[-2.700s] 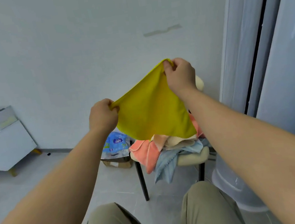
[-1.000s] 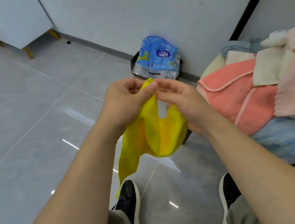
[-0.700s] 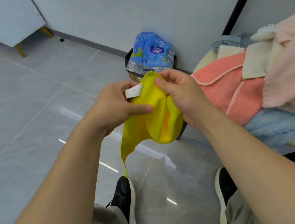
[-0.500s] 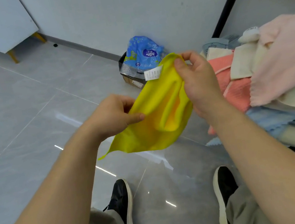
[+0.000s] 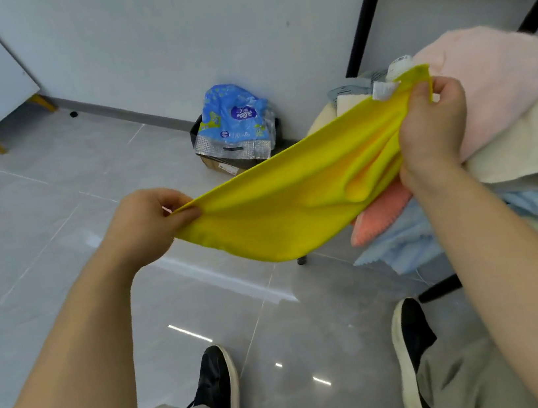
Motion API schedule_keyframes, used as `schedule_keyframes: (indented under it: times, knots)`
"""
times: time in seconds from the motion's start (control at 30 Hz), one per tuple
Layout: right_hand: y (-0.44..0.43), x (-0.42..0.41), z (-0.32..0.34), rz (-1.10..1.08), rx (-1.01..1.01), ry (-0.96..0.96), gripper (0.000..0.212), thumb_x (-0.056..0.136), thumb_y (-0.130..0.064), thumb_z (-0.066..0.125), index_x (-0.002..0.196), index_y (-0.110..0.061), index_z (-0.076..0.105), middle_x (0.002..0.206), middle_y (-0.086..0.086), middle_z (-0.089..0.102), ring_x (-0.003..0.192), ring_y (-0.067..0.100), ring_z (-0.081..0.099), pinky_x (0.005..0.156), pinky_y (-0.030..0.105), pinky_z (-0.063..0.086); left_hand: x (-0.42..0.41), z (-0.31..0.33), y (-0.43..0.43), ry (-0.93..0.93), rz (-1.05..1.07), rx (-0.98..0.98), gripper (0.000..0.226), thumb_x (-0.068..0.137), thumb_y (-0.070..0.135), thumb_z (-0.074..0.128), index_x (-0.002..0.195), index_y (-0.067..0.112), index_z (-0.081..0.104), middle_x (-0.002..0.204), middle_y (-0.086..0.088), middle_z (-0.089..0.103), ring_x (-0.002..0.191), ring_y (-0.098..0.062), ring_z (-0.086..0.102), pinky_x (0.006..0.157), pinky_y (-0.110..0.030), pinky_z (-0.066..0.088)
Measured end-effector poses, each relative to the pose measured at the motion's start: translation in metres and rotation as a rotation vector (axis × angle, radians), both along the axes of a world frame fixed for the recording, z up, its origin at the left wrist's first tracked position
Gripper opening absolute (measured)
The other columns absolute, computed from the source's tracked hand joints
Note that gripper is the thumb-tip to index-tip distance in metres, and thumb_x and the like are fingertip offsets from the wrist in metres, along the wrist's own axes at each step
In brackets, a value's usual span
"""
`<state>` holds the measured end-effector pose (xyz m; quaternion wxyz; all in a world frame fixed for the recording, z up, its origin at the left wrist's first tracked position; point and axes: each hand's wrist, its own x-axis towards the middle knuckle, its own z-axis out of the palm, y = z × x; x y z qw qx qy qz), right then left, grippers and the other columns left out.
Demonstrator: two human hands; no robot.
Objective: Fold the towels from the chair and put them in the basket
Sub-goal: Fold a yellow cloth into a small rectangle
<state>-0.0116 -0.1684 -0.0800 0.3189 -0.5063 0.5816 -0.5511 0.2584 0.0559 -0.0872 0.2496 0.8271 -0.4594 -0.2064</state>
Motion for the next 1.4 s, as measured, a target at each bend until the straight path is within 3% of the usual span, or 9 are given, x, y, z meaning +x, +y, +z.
schedule_keyframes:
  times: [0.17,0.27,0.37,0.5,0.67,0.77,0.97,1.13,1.4]
  knots:
    - [-0.006,-0.005,-0.005,-0.018,0.056,0.000,0.036,0.099,-0.031,0.045,0.120,-0.006,0.060,0.104,0.002,0.061,0.092,0.014,0.053,0.083,0.030,0.046,0.015,0.006,0.000,0.472,0.367,-0.393,0.011,0.091,0.029,0.072,0.088,0.019,0.071,0.087,-0.010,0.069,0.086,-0.026,0.068,0.073,-0.031,0.056]
    - [-0.002,-0.002,-0.007,0.020,0.048,0.039,0.034,0.102,-0.033,0.046,0.117,-0.006,0.061,0.104,0.001,0.060,0.093,0.012,0.052,0.079,0.022,0.040,0.020,0.008,-0.004,0.764,0.525,-0.569,0.015,0.096,0.032,0.064,0.096,0.017,0.069,0.098,-0.007,0.071,0.094,-0.020,0.069,0.077,-0.031,0.060]
    - [0.009,0.005,-0.003,0.123,-0.001,0.085,0.023,0.100,-0.031,0.051,0.107,-0.013,0.065,0.098,-0.003,0.064,0.078,0.001,0.054,0.070,0.013,0.042,0.020,0.012,-0.009,0.881,0.567,-0.696,0.021,0.102,0.031,0.055,0.106,0.016,0.069,0.103,-0.005,0.074,0.098,-0.019,0.071,0.080,-0.038,0.061]
    - [0.030,0.015,0.000,0.281,-0.080,0.178,0.011,0.093,-0.047,0.057,0.084,-0.041,0.059,0.072,-0.012,0.062,0.070,0.017,0.065,0.066,0.050,0.056,0.014,0.024,-0.012,0.920,0.605,-0.836,0.025,0.100,0.025,0.060,0.086,0.017,0.080,0.093,-0.003,0.076,0.094,-0.018,0.072,0.088,-0.042,0.059]
    - [0.064,0.030,0.004,0.393,-0.288,0.151,0.014,0.102,-0.037,0.054,0.088,-0.035,0.051,0.053,-0.006,0.043,0.049,0.006,0.038,0.052,0.031,0.034,0.017,0.034,-0.008,1.123,0.431,-0.873,0.016,0.092,0.029,0.066,0.095,0.014,0.072,0.089,-0.004,0.070,0.091,-0.020,0.069,0.092,-0.040,0.056]
    - [0.076,0.044,-0.012,0.466,-0.221,0.202,0.010,0.102,-0.034,0.055,0.093,-0.029,0.053,0.063,0.008,0.054,0.053,0.010,0.043,0.054,0.024,0.034,0.015,0.031,-0.006,0.972,0.486,-0.748,0.016,0.091,0.026,0.068,0.099,0.012,0.073,0.085,-0.003,0.072,0.083,-0.017,0.070,0.085,-0.039,0.059]
    - [0.084,0.059,-0.013,0.487,-0.258,0.167,0.007,0.104,-0.029,0.051,0.098,-0.026,0.050,0.066,-0.013,0.048,0.058,0.000,0.047,0.057,0.020,0.033,0.016,0.038,-0.002,0.882,0.591,-0.747,0.011,0.091,0.027,0.072,0.086,0.018,0.077,0.075,-0.001,0.070,0.074,-0.017,0.066,0.077,-0.037,0.059]
    - [0.088,0.068,-0.029,0.517,-0.045,0.159,0.008,0.103,-0.032,0.052,0.099,-0.025,0.052,0.080,-0.017,0.056,0.070,-0.010,0.052,0.062,0.013,0.035,0.004,0.015,-0.008,0.433,0.521,-0.550,0.020,0.092,0.031,0.071,0.072,0.024,0.071,0.072,0.002,0.065,0.074,-0.014,0.058,0.073,-0.034,0.051]
    - [0.112,0.086,-0.040,0.685,0.012,0.197,0.007,0.095,-0.029,0.066,0.089,-0.026,0.063,0.078,-0.011,0.065,0.067,0.001,0.055,0.063,0.016,0.042,-0.045,0.000,-0.030,0.584,0.405,-0.387,0.018,0.092,0.021,0.071,0.079,0.010,0.065,0.071,-0.018,0.069,0.057,-0.026,0.069,0.056,-0.037,0.058]
